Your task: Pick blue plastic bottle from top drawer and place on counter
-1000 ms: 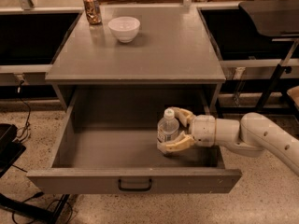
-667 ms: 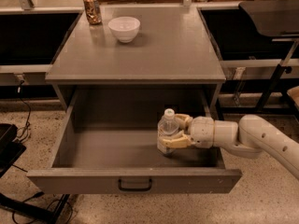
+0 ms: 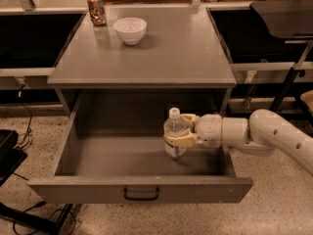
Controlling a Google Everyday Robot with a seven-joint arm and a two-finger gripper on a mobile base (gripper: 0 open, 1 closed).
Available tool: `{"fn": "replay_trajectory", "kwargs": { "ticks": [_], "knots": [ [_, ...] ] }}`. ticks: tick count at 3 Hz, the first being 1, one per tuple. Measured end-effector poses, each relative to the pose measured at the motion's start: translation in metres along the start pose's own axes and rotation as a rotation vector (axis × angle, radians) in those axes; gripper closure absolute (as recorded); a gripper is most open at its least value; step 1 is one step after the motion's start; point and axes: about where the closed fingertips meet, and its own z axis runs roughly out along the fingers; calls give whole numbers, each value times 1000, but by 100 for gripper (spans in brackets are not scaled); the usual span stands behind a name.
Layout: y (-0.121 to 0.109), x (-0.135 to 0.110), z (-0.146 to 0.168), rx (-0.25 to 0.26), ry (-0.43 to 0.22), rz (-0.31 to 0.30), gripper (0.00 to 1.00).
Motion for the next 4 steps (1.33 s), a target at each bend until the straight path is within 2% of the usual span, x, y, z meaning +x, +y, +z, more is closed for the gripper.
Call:
{"fn": "replay_trajectory", "kwargs": {
  "ticks": [1, 2, 3, 4],
  "knots": [
    [-22, -59, -6, 29, 89, 5, 100],
    [-51, -132, -4, 54, 128, -4, 100],
    [-89, -203, 0, 99, 107, -20, 100],
    [-132, -261, -4, 165, 68, -29, 100]
  ]
}}
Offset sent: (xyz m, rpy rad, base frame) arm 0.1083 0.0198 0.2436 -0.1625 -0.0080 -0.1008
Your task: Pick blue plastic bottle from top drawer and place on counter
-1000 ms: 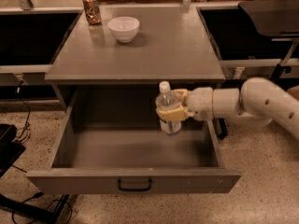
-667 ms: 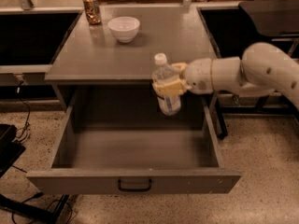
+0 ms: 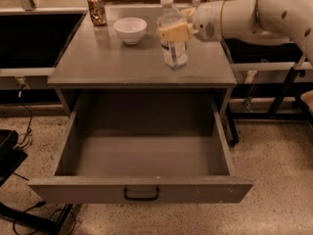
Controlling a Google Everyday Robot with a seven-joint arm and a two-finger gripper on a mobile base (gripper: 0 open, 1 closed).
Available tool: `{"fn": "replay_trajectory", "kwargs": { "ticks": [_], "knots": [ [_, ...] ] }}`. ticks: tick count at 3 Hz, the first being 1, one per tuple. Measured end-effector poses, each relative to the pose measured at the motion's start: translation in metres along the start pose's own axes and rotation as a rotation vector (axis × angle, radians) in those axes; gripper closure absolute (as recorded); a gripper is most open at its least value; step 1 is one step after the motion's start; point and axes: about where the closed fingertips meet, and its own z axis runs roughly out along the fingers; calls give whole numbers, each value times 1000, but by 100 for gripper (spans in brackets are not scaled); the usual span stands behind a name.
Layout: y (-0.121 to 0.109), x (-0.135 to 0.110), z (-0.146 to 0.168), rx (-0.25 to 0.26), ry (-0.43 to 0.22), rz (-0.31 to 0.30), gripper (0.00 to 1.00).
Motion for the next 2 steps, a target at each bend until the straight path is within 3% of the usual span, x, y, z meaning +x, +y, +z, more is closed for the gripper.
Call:
{"fn": "replay_trajectory", "kwargs": {
  "ticks": [1, 2],
  "knots": [
    [-44, -27, -2, 81, -37, 10, 100],
    [-79, -14, -4, 146, -57, 13, 100]
  ]
}}
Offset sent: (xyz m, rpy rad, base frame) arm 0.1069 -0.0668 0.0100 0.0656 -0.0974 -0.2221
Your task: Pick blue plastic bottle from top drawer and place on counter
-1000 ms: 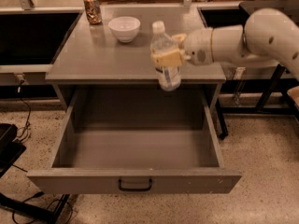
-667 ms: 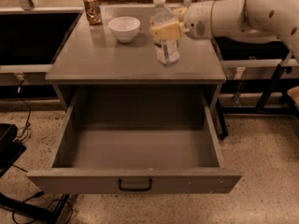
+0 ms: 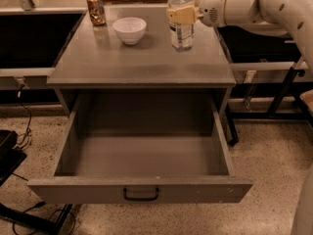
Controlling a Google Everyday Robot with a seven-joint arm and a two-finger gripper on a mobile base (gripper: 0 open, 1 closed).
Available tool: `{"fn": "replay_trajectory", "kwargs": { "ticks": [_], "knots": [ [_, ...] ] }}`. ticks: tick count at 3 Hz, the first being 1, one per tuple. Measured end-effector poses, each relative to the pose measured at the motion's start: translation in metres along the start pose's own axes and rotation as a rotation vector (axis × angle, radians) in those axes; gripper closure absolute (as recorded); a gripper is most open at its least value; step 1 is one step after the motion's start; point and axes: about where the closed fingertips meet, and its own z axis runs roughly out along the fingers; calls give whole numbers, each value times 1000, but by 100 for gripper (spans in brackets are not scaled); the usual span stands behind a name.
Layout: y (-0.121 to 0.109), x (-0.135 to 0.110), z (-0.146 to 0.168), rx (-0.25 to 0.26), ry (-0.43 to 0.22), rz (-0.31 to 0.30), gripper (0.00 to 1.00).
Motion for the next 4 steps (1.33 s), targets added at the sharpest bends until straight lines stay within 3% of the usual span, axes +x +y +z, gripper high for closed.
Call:
{"fn": "replay_trajectory", "kwargs": {
  "ticks": [1, 3, 4],
  "knots": [
    [-20, 31, -3, 26, -14, -1, 100],
    [-28, 83, -11, 55, -70, 30, 100],
    [-29, 77, -12, 55, -70, 30, 81]
  ]
}}
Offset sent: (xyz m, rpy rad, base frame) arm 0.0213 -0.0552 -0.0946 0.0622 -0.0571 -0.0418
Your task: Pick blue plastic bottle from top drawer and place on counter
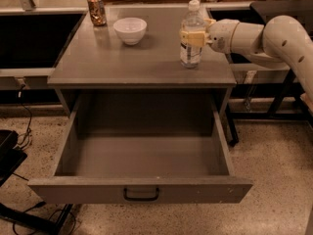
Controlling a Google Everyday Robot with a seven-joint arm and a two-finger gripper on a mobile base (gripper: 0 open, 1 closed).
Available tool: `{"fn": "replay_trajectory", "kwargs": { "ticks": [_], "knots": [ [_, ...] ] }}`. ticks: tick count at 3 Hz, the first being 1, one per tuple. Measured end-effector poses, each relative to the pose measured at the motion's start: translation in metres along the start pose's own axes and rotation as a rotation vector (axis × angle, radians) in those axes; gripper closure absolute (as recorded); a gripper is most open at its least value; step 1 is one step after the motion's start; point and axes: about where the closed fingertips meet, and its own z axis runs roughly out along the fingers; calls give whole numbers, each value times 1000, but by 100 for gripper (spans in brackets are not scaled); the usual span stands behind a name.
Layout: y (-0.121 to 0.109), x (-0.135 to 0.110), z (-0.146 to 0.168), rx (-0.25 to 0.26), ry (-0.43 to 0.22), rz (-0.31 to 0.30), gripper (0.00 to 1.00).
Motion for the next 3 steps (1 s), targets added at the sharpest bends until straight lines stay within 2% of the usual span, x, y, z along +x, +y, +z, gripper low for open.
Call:
{"fn": "replay_trajectory", "kwargs": {
  "ticks": [3],
  "knots": [
    [0, 0, 0, 0, 0, 0, 11]
  ]
}}
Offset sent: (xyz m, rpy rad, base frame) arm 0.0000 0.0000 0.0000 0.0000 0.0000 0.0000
